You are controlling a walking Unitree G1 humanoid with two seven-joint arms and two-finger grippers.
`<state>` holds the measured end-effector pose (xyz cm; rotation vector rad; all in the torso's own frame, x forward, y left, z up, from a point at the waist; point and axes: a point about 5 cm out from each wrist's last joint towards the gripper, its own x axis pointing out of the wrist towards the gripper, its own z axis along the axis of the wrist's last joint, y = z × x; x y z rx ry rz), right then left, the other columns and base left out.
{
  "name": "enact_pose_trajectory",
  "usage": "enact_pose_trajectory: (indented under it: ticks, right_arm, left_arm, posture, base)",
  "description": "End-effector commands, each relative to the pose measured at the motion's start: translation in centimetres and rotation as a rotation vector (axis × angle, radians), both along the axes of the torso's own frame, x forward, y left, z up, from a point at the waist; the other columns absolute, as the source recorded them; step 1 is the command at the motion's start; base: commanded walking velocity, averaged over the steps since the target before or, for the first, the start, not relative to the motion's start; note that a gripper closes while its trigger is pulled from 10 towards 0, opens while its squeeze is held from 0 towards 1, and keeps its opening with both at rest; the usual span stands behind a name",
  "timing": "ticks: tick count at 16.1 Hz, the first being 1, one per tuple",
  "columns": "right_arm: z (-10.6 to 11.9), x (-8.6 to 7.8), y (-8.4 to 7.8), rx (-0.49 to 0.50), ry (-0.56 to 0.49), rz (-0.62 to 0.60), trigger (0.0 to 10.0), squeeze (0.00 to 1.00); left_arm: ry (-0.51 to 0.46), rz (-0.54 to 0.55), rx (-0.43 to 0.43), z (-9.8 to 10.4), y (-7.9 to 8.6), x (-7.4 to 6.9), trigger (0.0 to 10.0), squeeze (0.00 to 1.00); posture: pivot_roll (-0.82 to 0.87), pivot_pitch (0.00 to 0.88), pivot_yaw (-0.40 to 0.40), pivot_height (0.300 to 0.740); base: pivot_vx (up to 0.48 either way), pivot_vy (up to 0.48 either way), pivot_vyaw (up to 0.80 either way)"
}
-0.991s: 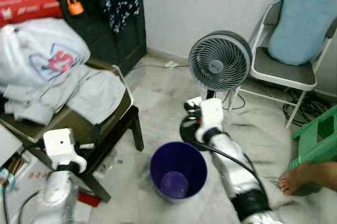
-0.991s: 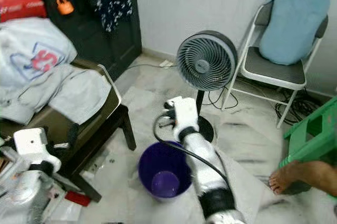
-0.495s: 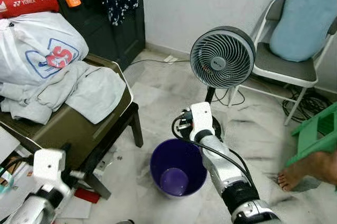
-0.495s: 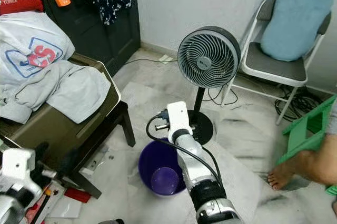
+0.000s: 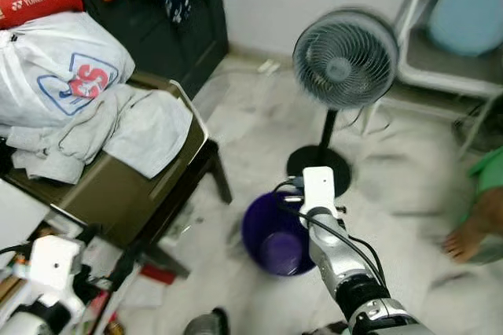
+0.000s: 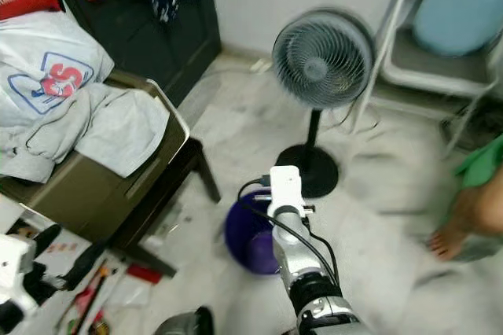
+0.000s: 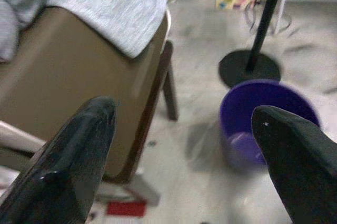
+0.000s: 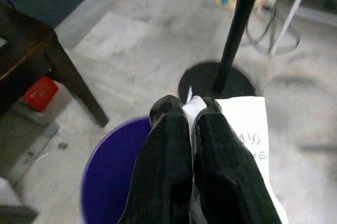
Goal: Clean up the room
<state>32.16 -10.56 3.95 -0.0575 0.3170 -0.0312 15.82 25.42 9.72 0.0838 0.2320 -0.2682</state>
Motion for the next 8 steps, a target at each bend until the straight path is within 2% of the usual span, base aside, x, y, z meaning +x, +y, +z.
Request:
enact_pose_trajectory:
  ticks: [1,3,5,8]
  right_arm:
    - [0.1,0.0,0.5,0.03,-0.009,-0.001,10.0,0.0]
    - [0.6,0.2,1.5,0.023,-0.05,0.039,10.0,0.0]
    - [0.9,0.3,1.9,0.016,-0.066,0.056,10.0,0.0]
    - [1.0,0.6,1.2,-0.013,-0.073,0.027,10.0,0.0]
  left_arm:
    - [0.013,-0.004,0.013,0.3,0.5,-0.3,10.0,0.0]
    - [0.03,-0.024,0.02,0.3,0.8,-0.1,10.0,0.0]
    - [0.037,-0.008,0.02,-0.3,1.6,0.6,10.0,0.0]
    - [0.043,0.007,0.022,-0.7,1.8,0.6,10.0,0.0]
  posture:
    - [0.13,0.256,0.143,0.74]
    - [0.13,0.255,0.154,0.74]
    - [0.13,0.253,0.152,0.74]
    - [0.15,0.253,0.15,0.74]
  base:
    - [0.0,0.0,0.0]
    - [0.0,0.0,0.0]
    - [0.0,0.0,0.0]
    - [0.0,0.0,0.0]
